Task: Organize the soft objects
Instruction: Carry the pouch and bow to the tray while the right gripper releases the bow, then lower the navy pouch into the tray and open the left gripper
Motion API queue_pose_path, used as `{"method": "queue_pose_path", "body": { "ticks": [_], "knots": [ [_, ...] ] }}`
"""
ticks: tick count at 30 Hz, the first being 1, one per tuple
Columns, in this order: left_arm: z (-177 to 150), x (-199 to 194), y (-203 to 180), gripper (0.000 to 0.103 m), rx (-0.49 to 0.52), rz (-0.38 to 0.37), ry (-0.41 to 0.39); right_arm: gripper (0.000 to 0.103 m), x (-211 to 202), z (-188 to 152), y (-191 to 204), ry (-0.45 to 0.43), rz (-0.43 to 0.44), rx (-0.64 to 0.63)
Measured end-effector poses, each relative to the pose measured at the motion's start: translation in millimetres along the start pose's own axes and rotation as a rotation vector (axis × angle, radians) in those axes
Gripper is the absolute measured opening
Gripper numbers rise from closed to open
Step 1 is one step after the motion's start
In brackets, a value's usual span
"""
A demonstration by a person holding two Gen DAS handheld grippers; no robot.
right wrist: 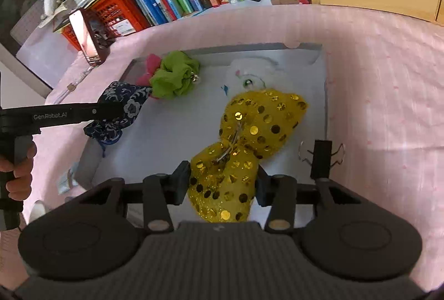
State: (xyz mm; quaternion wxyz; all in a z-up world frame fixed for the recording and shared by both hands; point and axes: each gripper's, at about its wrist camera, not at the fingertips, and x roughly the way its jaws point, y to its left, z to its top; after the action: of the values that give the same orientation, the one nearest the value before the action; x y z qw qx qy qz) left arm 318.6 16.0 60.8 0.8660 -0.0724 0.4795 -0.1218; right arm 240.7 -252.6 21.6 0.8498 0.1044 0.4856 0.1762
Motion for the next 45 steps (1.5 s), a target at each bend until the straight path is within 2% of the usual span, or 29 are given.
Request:
{"method": "queue_pose_path", "body": {
  "ticks": [11,13,14,16,23,27,28,40,45],
  "knots": [
    [-2,19,5,0.028,-0.016,0.030,0.030,0.051,19,-1,-5,0.029,-0.018,0.017],
    [-3,18,4,0.028,-0.010,0.030,0.028,0.055,18,-1,-4,0.030,-0.021,0.011],
    [-3,17,4,0.030,-0.008,0.031,0.027,0.058,18,-1,-3,0.030,-0.025,0.006],
    [-2,15,3,0.041,-0.006,0.028,0.018,0.064,18,-1,-2,0.030,-0.035,-0.001],
    [0,1,2,0.060,-0.011,0.008,0.000,0.080,15,-2,0,0.040,-0.035,-0.012],
    [-3,-15,-3,0.073,0.019,-0.009,-0.039,0.087,5,-3,3,0.026,-0.027,-0.032],
    [-4,-21,-5,0.076,0.031,-0.011,-0.053,0.088,2,-4,5,0.018,-0.022,-0.037],
    [-30,-83,-17,0.079,0.125,-0.048,-0.200,0.090,-57,-24,21,-0.141,-0.041,-0.128],
    [-46,-109,-10,0.088,0.136,-0.059,-0.267,0.090,-83,-41,23,-0.224,-0.089,-0.164]
  ]
}}
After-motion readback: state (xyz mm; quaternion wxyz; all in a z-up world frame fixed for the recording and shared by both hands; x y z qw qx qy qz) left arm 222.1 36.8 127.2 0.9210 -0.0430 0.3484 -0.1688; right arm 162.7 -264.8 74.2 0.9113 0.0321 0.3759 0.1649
